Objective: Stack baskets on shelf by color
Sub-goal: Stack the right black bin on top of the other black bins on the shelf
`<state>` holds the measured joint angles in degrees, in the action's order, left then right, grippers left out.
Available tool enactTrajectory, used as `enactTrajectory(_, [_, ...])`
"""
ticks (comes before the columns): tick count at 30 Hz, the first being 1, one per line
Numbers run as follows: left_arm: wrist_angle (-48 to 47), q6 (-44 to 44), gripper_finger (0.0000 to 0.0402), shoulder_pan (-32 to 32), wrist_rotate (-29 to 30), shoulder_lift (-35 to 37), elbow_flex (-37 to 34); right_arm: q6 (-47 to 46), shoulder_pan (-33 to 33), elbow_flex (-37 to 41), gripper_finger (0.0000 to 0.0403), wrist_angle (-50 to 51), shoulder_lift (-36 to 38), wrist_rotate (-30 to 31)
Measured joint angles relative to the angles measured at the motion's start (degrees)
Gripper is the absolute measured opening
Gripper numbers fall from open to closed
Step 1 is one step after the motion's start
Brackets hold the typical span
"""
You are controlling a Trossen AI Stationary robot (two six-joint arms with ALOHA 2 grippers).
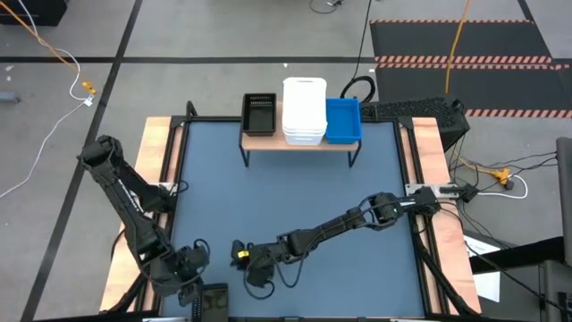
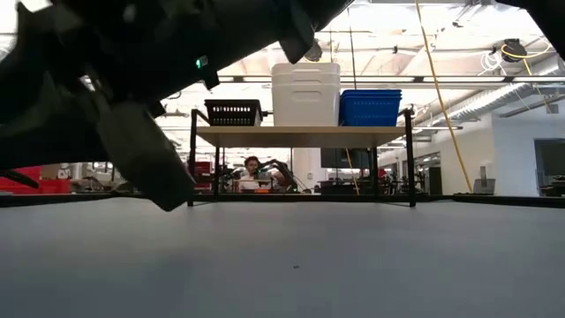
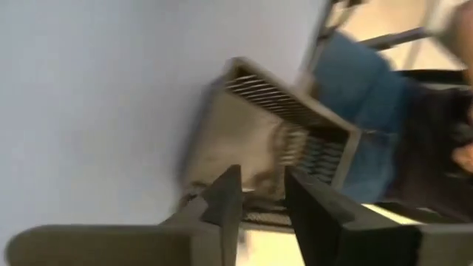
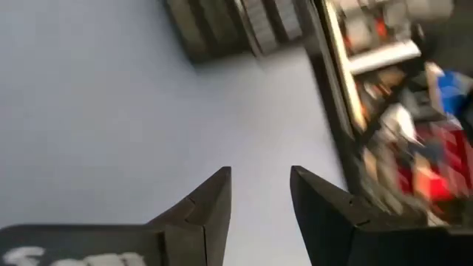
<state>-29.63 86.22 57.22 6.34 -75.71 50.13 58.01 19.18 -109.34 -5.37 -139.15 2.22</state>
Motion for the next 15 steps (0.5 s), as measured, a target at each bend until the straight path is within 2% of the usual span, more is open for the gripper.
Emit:
enactTrajectory(4, [7.53,0.32,0.0068,1.40,2.04,-2.07,0.00,2.60,-0.06,-0.04,0.0134,0.03,0.00,13.07])
enactTrajectory(6, [9.22,1.41,0.0047,2.12,2.27,-3.77,0.77,1.66,-0.29,-0.02,0.0134,2.15,0.62,15.63])
enactTrajectory(7, [9.12,2.01,0.0036,2.25,2.25,-4.87,1.77,0.26,-0.47,0.00,0.0134,4.82,1.49,15.22])
enactTrajectory(10, [6.64,2.28,0.0007,2.22,2.51,-8.25,6.44,-8.73,-1.51,0.02,0.0133,11.39,5.31,6.90])
enactTrajectory(13, [1.15,-1.31,0.0006,1.26,3.18,-11.81,12.91,-21.63,-3.02,-0.05,0.0125,18.21,9.83,-1.11])
enactTrajectory(15, [-3.45,-4.90,0.0004,0.52,3.20,-14.07,17.58,-27.56,-3.98,2.12,0.0117,22.46,13.71,-3.11])
